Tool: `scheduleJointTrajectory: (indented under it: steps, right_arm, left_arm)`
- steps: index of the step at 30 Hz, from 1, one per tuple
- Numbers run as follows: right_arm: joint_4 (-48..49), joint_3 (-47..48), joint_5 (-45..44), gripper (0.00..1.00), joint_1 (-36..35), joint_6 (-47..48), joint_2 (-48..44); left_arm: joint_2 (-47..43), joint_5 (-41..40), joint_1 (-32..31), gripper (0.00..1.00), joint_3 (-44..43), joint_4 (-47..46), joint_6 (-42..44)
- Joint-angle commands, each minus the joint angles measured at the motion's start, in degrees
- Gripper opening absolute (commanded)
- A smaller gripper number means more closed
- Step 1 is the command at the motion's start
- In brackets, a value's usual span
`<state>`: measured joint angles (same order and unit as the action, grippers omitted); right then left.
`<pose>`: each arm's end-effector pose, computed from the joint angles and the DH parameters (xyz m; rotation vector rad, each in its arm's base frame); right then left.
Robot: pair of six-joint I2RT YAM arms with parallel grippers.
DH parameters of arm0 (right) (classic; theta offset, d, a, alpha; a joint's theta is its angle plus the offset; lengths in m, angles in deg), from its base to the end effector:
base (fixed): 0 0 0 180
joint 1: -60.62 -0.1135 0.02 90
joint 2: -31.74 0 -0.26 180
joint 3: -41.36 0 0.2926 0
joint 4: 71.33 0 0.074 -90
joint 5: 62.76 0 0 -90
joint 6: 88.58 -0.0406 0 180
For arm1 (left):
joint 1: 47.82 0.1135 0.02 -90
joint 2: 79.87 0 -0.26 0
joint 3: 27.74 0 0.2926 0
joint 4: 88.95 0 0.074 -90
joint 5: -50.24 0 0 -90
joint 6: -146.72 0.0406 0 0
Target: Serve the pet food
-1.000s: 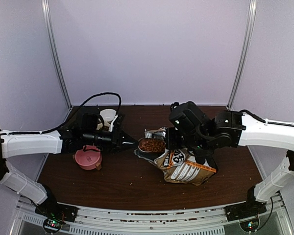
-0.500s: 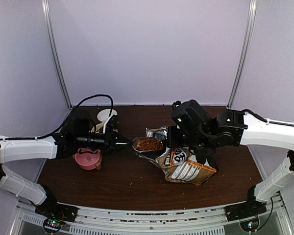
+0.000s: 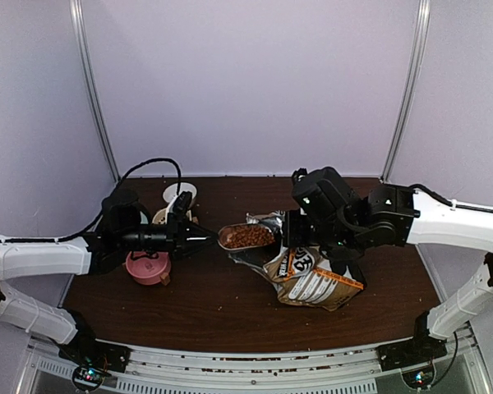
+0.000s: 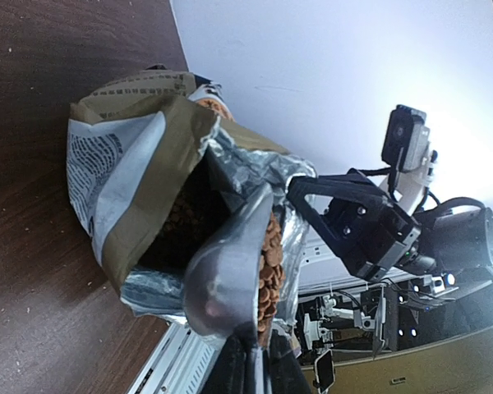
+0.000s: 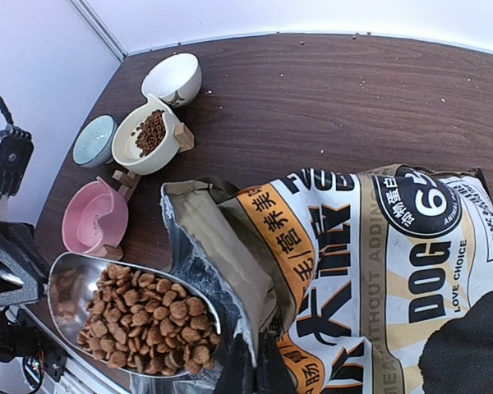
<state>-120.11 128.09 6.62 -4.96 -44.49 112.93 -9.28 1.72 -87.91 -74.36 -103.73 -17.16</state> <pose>0.1590 0.3155 0.3220 -0.2177 2.3301 0.5948 0.2153 -0.2164 0.2232 0.0374 2.2061 -1.9322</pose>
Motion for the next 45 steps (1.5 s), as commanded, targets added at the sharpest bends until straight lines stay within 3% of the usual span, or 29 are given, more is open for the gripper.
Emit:
scheduleJointTrajectory:
  steps: [1, 15, 20, 26, 33, 45]
  right_arm:
    - [-1.0, -0.2, -4.0, 0.00, 0.7, -0.8, -2.7]
    - [-1.1, -0.4, -4.4, 0.00, 0.7, -1.1, -3.2]
    - [-1.2, -0.3, -4.6, 0.00, 0.8, -1.0, -3.1]
    - [-1.4, -0.2, -4.7, 0.00, 0.7, -1.2, -3.1]
    - [-1.8, -0.1, -4.8, 0.00, 0.8, -1.1, -3.1]
    - [-2.0, -0.1, -5.2, 0.00, 0.9, -0.9, -3.3]
  left_arm:
    - [-2.3, 2.5, 0.4, 0.00, 0.6, -6.5, -1.8]
    - [-3.2, 3.4, 0.6, 0.00, 1.1, -12.5, -8.3]
    - [-2.7, 3.6, 0.5, 0.00, 1.5, -18.5, -12.5]
    - [-3.3, 2.4, 1.3, 0.00, 0.8, -13.5, -10.8]
    - [-4.6, -2.2, 7.3, 0.00, 1.5, -7.4, -10.9]
    - [-13.8, -3.2, 26.1, 0.00, 8.7, 4.8, -4.4]
